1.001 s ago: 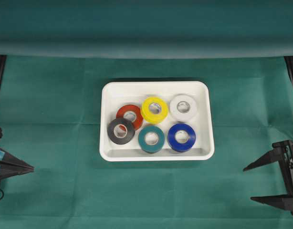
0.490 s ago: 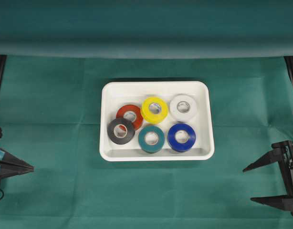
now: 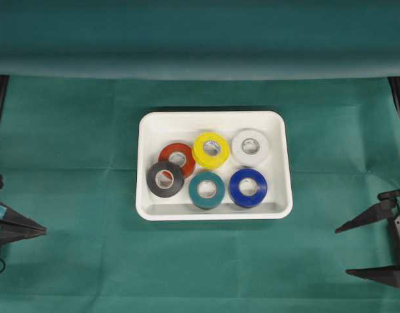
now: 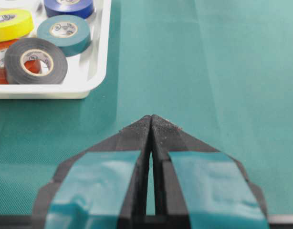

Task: Put the tape into the white case with the right arm.

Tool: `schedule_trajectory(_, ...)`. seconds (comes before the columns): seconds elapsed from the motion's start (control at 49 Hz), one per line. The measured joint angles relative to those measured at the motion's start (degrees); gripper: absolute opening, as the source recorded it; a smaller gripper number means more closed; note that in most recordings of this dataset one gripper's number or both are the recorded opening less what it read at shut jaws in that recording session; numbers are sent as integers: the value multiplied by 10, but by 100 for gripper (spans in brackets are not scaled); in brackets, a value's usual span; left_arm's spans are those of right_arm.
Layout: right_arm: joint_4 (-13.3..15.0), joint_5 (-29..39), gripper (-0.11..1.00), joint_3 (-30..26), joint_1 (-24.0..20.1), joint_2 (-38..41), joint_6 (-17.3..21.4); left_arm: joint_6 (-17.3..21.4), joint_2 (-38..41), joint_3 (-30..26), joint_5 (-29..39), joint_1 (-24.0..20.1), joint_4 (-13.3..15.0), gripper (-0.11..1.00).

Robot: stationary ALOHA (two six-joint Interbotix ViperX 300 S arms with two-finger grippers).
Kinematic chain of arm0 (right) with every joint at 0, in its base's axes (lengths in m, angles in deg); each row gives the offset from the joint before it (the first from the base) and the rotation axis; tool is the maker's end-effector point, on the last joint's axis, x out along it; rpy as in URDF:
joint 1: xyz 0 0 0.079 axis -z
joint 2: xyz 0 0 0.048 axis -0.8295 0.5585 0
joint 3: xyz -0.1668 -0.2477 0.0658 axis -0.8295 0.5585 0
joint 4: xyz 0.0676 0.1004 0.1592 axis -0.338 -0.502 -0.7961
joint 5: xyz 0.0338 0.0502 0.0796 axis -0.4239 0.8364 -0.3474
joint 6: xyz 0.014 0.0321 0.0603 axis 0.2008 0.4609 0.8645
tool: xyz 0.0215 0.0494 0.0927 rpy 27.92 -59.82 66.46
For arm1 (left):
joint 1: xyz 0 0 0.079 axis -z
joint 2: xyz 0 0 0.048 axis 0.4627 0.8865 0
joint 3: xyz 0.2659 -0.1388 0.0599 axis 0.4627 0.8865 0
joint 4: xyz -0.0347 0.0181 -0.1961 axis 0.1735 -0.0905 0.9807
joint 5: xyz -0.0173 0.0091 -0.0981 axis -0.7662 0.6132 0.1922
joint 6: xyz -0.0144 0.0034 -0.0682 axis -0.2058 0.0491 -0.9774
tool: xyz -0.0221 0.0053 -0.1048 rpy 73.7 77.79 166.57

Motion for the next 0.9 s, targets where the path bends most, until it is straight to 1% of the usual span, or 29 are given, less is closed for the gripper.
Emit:
schedule_trajectory(0.184,33,-1,67,0,0,-34,0,0,0,0,0,0,0,0)
schedule_trajectory(0.245,39,0,67,0,0,-47,0,0,0,0,0,0,0,0)
schedule_trajectory(0.592,41,3,67,-19,0,-86,4,0,0,0,0,0,0,0)
schedule_trajectory(0.899,41,15,67,-19,1,-105,4,1,0,0,0,0,0,0)
